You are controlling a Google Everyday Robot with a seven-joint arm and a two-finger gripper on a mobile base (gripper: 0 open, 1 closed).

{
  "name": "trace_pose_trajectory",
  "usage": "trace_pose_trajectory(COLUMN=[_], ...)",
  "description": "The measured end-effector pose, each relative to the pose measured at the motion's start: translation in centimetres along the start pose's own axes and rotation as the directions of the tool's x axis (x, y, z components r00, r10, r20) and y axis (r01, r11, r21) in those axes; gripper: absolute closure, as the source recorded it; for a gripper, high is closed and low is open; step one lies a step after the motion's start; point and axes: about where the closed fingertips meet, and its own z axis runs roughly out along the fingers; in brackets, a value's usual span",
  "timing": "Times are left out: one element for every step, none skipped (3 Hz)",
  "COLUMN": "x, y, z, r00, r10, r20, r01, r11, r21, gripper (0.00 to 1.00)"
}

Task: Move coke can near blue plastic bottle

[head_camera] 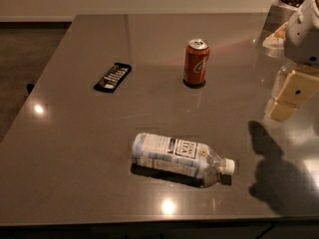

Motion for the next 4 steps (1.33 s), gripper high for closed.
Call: trace_pose_trajectory(x=[-2.1,-4.8,-7.1,-9.2], y=[-1.7,-4.2,-6.5,-9.5], z=[0.8,1.9,3.3,5.7], r00=[0.995,0.972,0.935,0.874], r10=[0.022,0.070,0.143,0.252], r20=[0.101,0.224,0.324,0.415], r01=[-0.021,-0.067,-0.134,-0.237], r11=[0.9997,0.9975,0.9897,0.9675], r21=[-0.008,-0.022,-0.050,-0.087], gripper=[0.00,0.00,0.00,0.00])
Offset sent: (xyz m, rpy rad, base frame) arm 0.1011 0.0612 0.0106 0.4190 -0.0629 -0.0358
